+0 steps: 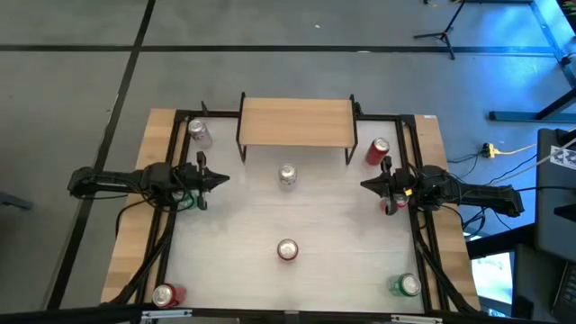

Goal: Place canned beverage on shelf

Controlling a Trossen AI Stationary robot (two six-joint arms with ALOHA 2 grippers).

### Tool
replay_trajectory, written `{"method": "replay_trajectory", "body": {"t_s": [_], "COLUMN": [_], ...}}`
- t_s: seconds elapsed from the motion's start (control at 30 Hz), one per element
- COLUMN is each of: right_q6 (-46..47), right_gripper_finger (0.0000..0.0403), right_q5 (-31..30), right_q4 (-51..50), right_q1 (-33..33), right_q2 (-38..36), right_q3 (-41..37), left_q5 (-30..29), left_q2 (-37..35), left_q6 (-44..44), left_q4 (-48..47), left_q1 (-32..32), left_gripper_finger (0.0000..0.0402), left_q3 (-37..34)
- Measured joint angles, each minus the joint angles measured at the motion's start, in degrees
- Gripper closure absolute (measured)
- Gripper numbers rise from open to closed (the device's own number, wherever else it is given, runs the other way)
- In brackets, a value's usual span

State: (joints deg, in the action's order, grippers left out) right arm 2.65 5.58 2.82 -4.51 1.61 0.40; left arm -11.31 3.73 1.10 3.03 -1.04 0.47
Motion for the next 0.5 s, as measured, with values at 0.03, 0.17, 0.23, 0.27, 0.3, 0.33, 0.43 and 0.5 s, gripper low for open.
{"method": "replay_trajectory", "body": {"t_s": [0.03, 0.17, 0.23, 0.27, 0.3, 0.33, 0.43, 0.5], "right_q6": [-1.1, -7.1, -7.4, -7.4, -6.9, -5.7, -1.3, -0.6], "right_gripper_finger": [0.0397, 0.0398, 0.0398, 0.0397, 0.0398, 0.0398, 0.0397, 0.0398], "right_q5": [-0.1, -1.4, -1.4, -1.3, -1.1, -0.8, 0.1, -0.2], "right_q4": [0.1, -0.1, 0.0, 0.1, 0.1, 0.1, 0.1, 0.8], "right_q1": [0.0, 0.0, 0.0, 0.0, 0.0, 0.0, 0.0, 0.0], "right_q2": [0.0, 0.0, 0.0, 0.0, 0.0, 0.0, 0.0, 0.0], "right_q3": [0.0, 0.0, 0.0, 0.0, 0.0, 0.0, 0.0, 0.0], "left_q5": [0.0, 0.0, 0.0, 0.0, 0.0, -0.2, -1.6, -1.9], "left_q2": [0.0, 0.0, 0.0, 0.0, 0.0, 0.0, 0.0, 0.0], "left_q6": [0.0, 1.4, 2.0, 2.0, 2.1, 2.7, 5.8, 8.2], "left_q4": [0.0, 2.4, 4.8, 6.2, 8.0, 10.2, 17.0, 20.8], "left_q1": [0.0, 0.0, 0.0, 0.0, 0.0, 0.0, 0.0, 0.0], "left_gripper_finger": [0.0398, 0.0398, 0.0398, 0.0398, 0.0398, 0.0398, 0.0398, 0.0398], "left_q3": [0.0, 0.0, 0.0, 0.0, 0.0, 0.0, 0.0, 0.0]}}
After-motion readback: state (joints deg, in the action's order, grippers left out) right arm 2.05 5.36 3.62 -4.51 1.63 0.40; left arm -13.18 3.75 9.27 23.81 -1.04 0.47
